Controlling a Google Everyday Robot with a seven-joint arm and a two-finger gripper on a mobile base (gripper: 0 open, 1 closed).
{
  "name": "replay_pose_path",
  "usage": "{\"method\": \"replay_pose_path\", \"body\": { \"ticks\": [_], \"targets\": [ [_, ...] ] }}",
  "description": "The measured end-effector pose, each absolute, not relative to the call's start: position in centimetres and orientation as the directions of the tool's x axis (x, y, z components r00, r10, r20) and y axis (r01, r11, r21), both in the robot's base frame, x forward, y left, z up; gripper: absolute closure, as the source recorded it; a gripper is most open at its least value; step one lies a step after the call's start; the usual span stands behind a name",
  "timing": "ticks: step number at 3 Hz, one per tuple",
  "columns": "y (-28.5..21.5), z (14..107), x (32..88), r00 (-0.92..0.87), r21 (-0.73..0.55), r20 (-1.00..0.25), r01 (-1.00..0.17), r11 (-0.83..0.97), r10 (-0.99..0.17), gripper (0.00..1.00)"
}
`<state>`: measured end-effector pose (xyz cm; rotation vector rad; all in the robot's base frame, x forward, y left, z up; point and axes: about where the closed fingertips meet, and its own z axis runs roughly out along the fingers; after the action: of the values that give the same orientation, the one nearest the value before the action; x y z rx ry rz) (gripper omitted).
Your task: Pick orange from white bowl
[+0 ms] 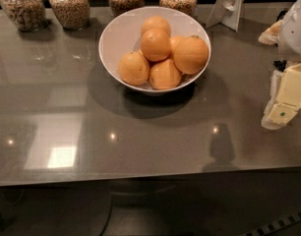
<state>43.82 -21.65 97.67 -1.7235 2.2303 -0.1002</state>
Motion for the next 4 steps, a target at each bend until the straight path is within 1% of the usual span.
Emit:
{"method": "replay_pose_path", "body": {
  "ticks": [1,2,3,4],
  "targets": [
    [-21.6,97.8,43.9,-0.22,-0.252,-0.211,-0.929,0.271,-0.952,0.0],
    [-20.1,98.1,45.1,-0.213,-0.257,-0.32,-0.918,0.302,-0.923,0.0],
    [-17.5,98.9,47.0,-0.204,-0.248,-0.467,-0.904,0.349,-0.86,0.0],
    [-16.5,98.9,48.8,-0.196,-0.204,-0.619,-0.895,0.397,-0.761,0.0]
  ]
}}
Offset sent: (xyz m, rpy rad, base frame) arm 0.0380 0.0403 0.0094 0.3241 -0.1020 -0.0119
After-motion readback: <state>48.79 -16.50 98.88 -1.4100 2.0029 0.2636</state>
